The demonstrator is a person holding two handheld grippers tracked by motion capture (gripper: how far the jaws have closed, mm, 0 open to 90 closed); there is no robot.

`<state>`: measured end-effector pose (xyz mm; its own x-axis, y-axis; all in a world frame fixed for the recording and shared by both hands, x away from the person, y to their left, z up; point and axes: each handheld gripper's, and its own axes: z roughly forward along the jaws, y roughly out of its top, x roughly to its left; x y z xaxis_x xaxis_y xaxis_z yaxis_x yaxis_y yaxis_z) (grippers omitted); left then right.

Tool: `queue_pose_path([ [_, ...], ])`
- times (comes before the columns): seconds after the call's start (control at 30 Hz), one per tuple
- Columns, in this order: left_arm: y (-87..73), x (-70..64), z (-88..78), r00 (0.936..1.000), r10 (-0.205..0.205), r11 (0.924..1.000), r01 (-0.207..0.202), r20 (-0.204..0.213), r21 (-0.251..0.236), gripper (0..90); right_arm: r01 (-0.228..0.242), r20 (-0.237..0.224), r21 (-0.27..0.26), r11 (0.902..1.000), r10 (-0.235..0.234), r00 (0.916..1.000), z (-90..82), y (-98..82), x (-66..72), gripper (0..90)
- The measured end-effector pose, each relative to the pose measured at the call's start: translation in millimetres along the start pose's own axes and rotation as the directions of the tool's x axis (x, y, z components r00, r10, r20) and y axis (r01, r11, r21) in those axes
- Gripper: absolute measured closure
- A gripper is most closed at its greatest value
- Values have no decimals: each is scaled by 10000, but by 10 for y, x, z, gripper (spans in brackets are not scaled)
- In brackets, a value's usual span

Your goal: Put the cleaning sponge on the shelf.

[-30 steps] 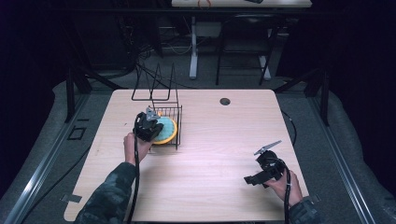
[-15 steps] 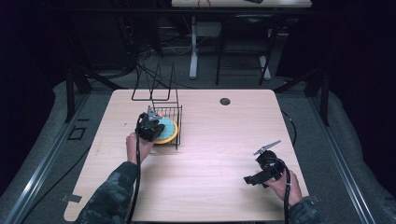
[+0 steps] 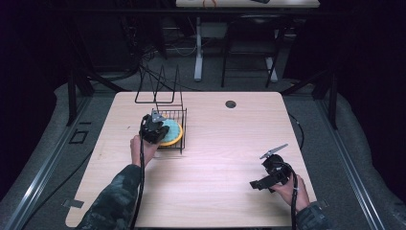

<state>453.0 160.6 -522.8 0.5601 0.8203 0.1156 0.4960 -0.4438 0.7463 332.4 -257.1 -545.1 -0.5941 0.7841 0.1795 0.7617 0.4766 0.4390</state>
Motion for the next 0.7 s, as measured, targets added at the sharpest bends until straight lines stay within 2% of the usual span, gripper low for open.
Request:
queue_pose_path([
  [0.57,9,21,70,9991,-421,9990,422,68,-173,883,123,11,26,9999,-123,9999,-6,11,18,58],
  [0.7,13,36,83,9991,-413,9990,413,25,-184,865,135,-7,59,9999,-135,9999,-4,12,22,58],
])
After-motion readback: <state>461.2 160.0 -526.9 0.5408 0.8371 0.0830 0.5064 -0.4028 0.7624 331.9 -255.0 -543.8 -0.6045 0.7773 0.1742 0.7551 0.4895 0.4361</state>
